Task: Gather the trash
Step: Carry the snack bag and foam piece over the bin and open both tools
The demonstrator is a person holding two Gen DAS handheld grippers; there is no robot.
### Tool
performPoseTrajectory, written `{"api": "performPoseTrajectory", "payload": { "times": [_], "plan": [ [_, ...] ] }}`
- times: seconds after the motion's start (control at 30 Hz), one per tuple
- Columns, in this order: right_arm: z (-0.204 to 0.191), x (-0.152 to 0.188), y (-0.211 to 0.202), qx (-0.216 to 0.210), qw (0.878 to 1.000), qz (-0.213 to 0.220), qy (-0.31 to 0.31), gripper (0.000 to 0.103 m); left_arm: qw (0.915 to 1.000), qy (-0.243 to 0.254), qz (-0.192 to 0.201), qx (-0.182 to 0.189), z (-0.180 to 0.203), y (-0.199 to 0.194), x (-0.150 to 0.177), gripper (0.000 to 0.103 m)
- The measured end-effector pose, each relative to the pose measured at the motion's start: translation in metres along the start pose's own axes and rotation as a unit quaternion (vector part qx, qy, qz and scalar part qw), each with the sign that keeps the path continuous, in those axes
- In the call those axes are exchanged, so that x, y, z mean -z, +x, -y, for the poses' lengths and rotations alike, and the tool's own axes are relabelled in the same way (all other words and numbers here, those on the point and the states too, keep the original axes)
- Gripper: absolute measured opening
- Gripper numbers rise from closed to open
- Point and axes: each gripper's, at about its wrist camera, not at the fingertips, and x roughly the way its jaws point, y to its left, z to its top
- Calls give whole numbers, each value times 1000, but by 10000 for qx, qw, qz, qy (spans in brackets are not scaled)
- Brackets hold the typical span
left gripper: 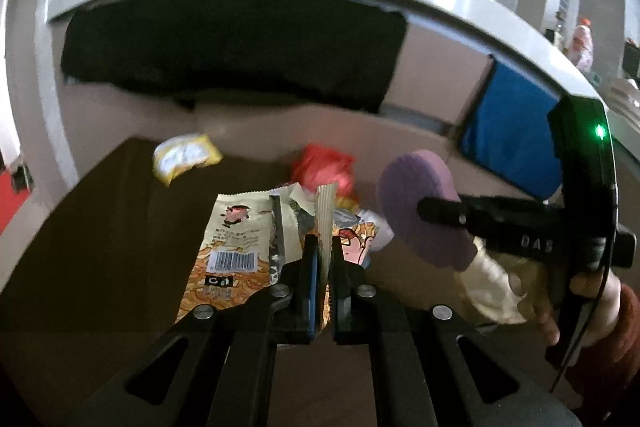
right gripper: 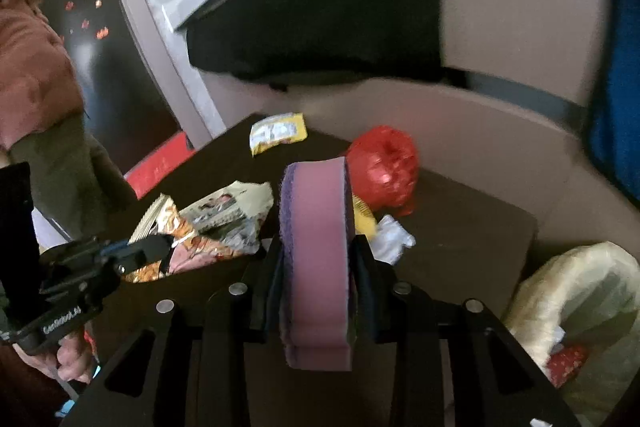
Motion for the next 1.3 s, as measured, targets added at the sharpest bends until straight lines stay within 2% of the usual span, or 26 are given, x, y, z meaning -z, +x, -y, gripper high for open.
{"api": "performPoseTrajectory", "payload": {
  "times": [0.3, 0.47, 0.6, 0.93, 1.1, 1.3],
  "plan": [
    [42, -3, -77, 381, 9974, 593, 172, 31, 9973, 305, 586, 311, 77, -12, -42, 4],
    [70, -1, -137, 798, 9911, 1013, 323, 31, 9917, 584, 1007, 549, 128, -14, -65, 4],
    [93, 1, -182, 1285, 9822, 1297, 437, 31, 9866, 778, 1178, 813, 167, -9, -81, 4],
    [133, 12, -252, 2093, 9613, 1648, 702, 31, 9738, 1104, 1268, 1534, 251, 7, -101, 4],
    [139, 21, -267, 2321, 9538, 1751, 760, 31, 9692, 1227, 1318, 1683, 273, 8, -98, 4],
    [147, 27, -267, 2320, 9535, 1738, 822, 31, 9720, 1218, 1160, 1638, 279, 21, -87, 4]
  ]
}}
